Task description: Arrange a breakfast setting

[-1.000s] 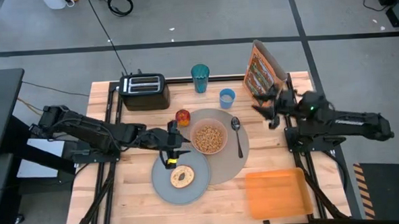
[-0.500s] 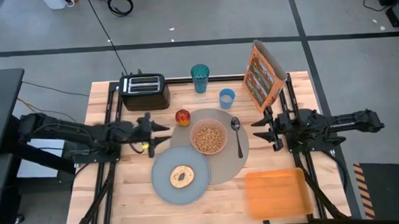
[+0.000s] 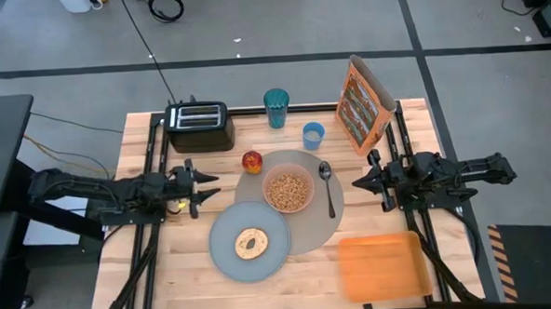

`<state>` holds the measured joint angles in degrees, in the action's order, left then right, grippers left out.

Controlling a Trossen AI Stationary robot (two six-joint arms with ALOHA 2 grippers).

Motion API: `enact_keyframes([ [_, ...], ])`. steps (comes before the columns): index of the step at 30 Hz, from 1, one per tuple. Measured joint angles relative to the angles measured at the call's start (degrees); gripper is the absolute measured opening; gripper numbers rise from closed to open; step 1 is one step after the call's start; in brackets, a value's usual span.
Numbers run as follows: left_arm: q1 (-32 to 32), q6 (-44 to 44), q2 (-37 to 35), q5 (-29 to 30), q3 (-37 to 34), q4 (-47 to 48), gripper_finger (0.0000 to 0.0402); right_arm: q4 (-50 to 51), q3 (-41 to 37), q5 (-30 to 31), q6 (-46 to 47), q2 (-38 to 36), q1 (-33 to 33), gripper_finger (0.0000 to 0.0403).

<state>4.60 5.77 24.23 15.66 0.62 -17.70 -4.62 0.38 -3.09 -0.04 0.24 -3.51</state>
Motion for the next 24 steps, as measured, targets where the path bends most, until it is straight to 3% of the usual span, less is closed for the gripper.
enact_keyframes([
  [8, -0.04, -4.63, -15.24, -2.26, -0.11, 10.95, 0.0151, 2.78, 0.0, 3.55, 0.44, 0.4, -0.21, 0.0016],
  [18, -0.55, -5.65, -18.45, -7.5, -0.15, 14.08, 0.001, 2.6, 0.0, 4.98, 0.07, 0.58, -0.19, 0.0016],
  [24, -1.22, -4.1, -24.3, -13.21, 1.99, 20.87, 0.0011, 2.57, 0.0, 4.98, 0.07, 0.58, -0.19, 0.0016],
])
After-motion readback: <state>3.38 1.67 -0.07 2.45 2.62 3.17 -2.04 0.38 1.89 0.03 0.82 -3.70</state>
